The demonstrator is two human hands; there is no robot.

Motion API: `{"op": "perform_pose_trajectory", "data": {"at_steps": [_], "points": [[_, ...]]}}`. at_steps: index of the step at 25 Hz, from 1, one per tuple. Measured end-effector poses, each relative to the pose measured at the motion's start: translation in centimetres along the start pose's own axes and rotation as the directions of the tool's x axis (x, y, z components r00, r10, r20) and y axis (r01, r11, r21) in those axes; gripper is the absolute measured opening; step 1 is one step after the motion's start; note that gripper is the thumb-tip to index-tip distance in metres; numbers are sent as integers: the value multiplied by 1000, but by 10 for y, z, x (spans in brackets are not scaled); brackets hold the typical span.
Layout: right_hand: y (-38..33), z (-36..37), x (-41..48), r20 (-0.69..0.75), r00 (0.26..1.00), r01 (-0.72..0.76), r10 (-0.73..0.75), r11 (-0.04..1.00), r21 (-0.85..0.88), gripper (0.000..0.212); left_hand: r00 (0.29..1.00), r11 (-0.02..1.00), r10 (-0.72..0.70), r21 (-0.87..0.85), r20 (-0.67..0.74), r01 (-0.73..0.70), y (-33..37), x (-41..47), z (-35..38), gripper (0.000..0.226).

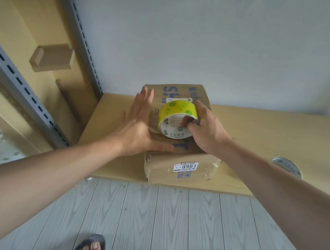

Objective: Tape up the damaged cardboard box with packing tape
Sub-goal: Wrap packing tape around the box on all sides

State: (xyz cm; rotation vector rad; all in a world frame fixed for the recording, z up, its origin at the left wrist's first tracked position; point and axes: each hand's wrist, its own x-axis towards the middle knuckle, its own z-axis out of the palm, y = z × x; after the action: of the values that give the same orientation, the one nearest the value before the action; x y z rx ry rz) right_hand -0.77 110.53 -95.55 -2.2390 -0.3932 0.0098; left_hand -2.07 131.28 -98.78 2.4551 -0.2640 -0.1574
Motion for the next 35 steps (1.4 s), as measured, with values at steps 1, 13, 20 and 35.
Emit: {"op": "perform_pose_trajectory", "data": {"at_steps": [1,13,20,35], "points": [[1,-1,0,-2,1000,4,-4,1000,-6,35,998,998,46,38,42,-48,0,8,-1,158],[26,-104,-10,17,995,92,-95,874,-477,35,975,979,73,172,209,-110,-2,27,-10,167],[81,-116,-31,91,990,-9,109,687,-727,30,935,964,159,154,317,-216,-9,37,-22,156],[133,-37,-21,78,971,-170,227,880,-443,36,972,974,-217,-92,-94,209,15,46,18,63]]}}
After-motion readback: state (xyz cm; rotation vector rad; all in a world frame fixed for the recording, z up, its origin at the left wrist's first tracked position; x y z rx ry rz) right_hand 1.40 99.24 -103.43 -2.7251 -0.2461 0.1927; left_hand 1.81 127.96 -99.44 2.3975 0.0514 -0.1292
